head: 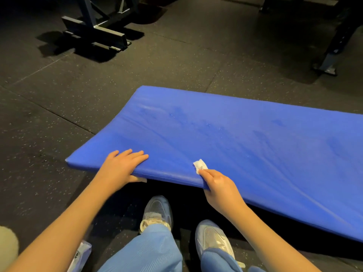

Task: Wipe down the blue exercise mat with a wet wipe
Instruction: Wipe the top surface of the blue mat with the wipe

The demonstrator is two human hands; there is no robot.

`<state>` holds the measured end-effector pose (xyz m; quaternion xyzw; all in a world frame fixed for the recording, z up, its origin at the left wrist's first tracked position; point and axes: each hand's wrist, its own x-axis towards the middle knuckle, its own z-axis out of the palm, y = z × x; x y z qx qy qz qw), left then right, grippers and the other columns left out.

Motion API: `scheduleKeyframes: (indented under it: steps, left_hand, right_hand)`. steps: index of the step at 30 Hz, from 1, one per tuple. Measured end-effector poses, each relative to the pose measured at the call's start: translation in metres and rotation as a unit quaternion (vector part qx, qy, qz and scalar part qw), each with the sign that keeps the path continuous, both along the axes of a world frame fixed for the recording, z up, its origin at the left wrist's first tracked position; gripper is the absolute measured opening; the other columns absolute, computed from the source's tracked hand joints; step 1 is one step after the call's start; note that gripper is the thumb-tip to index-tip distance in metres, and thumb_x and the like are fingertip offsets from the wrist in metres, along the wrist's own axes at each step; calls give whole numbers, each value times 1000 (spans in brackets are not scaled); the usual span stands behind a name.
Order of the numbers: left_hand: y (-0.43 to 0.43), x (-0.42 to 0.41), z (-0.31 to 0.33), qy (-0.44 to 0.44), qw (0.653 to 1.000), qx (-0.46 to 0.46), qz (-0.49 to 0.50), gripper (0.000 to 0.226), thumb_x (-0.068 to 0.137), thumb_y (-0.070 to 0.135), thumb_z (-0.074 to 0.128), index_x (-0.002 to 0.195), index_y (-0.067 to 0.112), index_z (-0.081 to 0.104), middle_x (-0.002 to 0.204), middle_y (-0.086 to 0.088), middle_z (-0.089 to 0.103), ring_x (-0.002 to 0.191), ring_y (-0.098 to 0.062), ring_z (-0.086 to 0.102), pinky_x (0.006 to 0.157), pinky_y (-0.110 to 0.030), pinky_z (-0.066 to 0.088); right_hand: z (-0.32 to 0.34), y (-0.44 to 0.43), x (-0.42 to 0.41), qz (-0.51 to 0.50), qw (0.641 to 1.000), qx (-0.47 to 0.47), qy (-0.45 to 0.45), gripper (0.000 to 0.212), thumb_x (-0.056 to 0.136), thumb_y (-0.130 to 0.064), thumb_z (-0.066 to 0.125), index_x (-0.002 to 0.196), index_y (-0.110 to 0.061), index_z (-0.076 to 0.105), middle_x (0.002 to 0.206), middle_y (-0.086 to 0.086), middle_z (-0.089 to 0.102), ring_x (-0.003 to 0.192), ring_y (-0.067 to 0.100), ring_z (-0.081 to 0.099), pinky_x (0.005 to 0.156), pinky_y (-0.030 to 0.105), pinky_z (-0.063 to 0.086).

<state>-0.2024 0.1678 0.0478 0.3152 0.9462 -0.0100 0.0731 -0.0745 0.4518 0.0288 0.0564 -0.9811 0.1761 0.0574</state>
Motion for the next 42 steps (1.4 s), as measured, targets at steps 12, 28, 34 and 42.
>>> scheduleKeyframes:
  steps: [12,28,34,42]
  left_hand:
    - [143,63,-42,71,974,92,-193,65,62,80,51,88,25,75,83,5,74,54,-20,67,42,-18,48]
    - [144,96,-92,20,963,65,-262,57,82,62,33,97,25,74,104,4,71,82,-18,68,57,-23,54]
    - [85,72,-98,-19,995,92,-31,51,89,46,38,108,12,72,122,-7,65,109,-27,64,91,-42,46]
    - [65,77,-109,-125,966,105,203,61,99,40,43,152,17,25,161,-6,9,144,-27,21,112,-45,25]
  right_hand:
    - [-7,130,101,-115,992,-25,-36,57,52,14,80,100,-15,72,95,-2,74,70,23,70,45,26,52]
    - [-36,148,129,-132,942,-73,-299,6,88,-18,56,91,-21,60,80,6,56,68,27,41,60,36,42]
    - [-31,98,54,-236,919,-276,-151,24,95,-14,56,115,-16,69,95,3,68,74,13,56,54,7,43]
    - [-63,66,46,115,971,-55,-201,58,101,-44,19,138,-14,51,145,-1,47,137,27,34,111,25,20]
